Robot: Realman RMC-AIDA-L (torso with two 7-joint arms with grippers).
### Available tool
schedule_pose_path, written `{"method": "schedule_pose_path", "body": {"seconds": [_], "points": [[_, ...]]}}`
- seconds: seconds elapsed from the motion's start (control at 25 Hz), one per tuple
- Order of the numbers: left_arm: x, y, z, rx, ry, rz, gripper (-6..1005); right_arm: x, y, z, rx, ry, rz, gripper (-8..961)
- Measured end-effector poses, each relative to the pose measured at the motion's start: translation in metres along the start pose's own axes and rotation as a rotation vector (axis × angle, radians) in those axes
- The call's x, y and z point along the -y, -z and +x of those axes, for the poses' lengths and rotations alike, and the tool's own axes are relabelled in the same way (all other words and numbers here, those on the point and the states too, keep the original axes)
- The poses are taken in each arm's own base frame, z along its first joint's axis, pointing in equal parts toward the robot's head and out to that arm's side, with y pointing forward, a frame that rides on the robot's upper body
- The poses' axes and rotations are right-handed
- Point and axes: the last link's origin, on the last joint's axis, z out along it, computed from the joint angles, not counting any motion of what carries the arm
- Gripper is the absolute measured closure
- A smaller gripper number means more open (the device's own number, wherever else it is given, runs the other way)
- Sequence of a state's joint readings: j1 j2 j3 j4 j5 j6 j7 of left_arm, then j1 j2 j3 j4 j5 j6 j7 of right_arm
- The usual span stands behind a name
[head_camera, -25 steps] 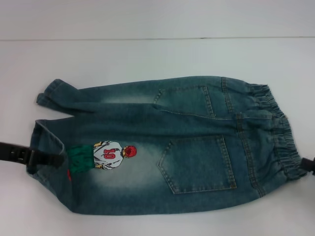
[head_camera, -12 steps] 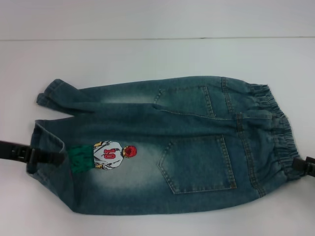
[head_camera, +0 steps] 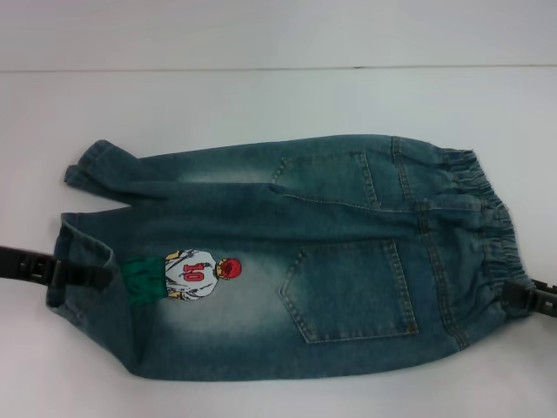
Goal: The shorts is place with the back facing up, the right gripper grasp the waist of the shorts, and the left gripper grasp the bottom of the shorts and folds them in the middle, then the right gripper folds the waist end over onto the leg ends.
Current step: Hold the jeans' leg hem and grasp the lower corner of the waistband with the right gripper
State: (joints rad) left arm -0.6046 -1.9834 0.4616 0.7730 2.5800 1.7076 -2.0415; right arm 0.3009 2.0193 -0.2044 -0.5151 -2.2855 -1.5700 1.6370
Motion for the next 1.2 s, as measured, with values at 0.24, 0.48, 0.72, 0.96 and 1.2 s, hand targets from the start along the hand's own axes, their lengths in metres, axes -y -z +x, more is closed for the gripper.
{"method": "schedule_pose_path", "body": {"seconds": [0.24, 0.48, 0.72, 0.96, 1.2], "points": [[0.0, 0.0, 0.001, -0.001, -0.003, 0.002, 943, -0.001, -0.002, 0.002, -0.003, -0.005, -0.002, 31], [0.0, 0.0, 0.004, -0.004, -0.009, 0.007, 943, 0.0, 0.0, 0.005, -0.003, -0.019, 0.005, 32], [0.001, 0.0, 0.006, -0.007, -0.011, 0.012, 942, 0.001, 0.001, 0.006, 0.001, -0.024, 0.008, 33], [0.0, 0.001, 0.007, -0.015, -0.013, 0.009, 942, -0.002, -0.004, 0.001, -0.007, -0.01, -0.005, 38], [0.0, 0.001, 0.007, -0.017, -0.013, 0.008, 943, -0.004, -0.011, -0.001, -0.014, -0.003, -0.02, 37]]}}
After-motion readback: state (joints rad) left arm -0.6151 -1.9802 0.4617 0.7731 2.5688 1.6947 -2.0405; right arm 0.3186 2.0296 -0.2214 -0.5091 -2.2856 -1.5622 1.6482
